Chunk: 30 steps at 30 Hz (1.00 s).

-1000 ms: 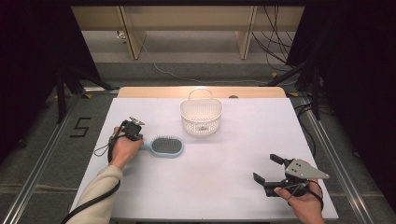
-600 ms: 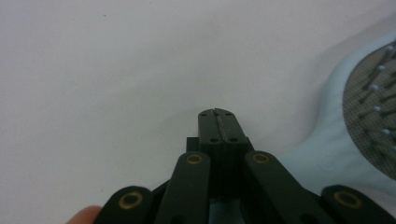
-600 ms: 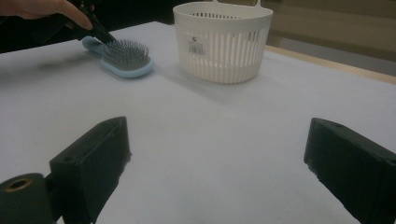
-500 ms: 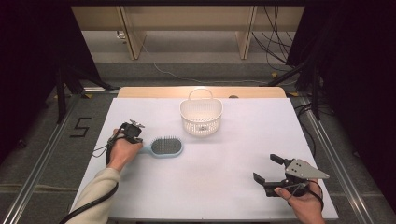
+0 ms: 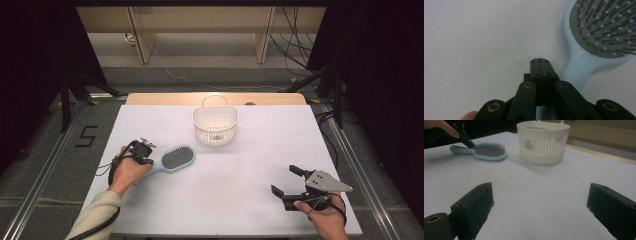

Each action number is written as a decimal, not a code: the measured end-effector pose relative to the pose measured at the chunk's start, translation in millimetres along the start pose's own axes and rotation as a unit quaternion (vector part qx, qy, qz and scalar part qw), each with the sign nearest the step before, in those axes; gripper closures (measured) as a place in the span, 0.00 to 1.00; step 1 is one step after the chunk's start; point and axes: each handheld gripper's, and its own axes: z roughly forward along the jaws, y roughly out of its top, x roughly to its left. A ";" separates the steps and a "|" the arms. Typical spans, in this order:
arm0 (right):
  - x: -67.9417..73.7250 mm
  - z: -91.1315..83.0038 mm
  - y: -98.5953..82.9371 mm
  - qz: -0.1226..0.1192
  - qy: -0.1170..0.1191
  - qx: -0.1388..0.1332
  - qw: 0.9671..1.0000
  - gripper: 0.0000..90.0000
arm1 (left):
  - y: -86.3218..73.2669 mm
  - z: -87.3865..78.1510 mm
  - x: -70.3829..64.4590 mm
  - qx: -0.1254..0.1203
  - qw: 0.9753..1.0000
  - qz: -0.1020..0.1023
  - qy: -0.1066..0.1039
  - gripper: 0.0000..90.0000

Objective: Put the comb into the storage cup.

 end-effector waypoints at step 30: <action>0.5 -0.9 0.4 -0.002 -0.001 0.001 1.000 0.08 | -21.7 -18.5 -26.9 0.020 0.999 0.005 -0.030 1.00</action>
